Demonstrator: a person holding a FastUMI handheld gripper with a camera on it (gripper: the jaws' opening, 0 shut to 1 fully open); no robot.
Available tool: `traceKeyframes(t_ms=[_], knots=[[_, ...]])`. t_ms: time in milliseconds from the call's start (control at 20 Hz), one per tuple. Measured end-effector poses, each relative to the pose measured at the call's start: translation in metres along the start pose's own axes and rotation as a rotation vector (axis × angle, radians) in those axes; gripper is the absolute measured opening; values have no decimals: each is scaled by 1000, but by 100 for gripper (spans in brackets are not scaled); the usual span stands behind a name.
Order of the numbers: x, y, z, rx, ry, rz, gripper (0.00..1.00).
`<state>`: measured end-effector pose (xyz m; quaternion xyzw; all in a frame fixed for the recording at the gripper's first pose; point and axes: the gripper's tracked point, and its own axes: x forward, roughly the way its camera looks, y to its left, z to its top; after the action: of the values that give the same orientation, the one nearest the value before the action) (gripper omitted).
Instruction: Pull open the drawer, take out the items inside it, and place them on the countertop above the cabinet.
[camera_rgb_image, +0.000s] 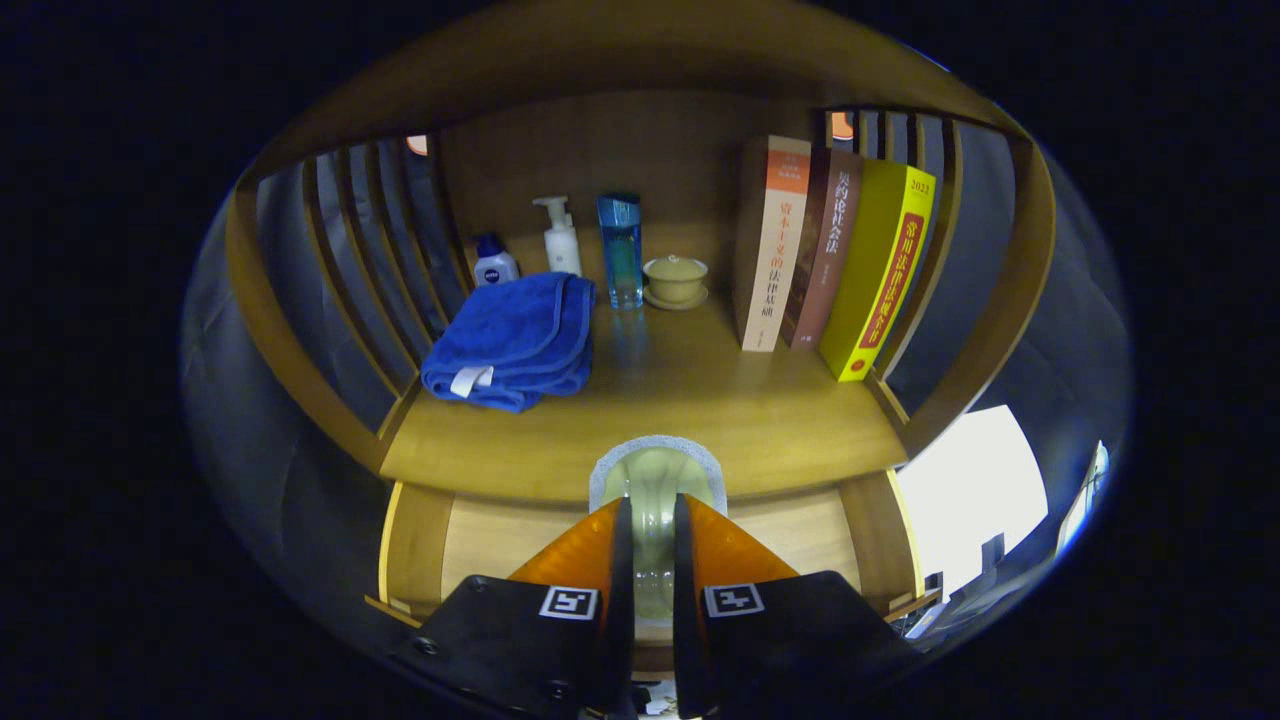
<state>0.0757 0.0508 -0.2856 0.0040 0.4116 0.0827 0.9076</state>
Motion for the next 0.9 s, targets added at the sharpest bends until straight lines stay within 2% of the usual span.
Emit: traceKeyframes(t_ms=[300, 650, 900], knots=[[35, -15, 38, 32, -42, -29, 25], [95, -29, 46, 30, -39, -78, 25], [120, -22, 44, 14, -33, -80, 25]])
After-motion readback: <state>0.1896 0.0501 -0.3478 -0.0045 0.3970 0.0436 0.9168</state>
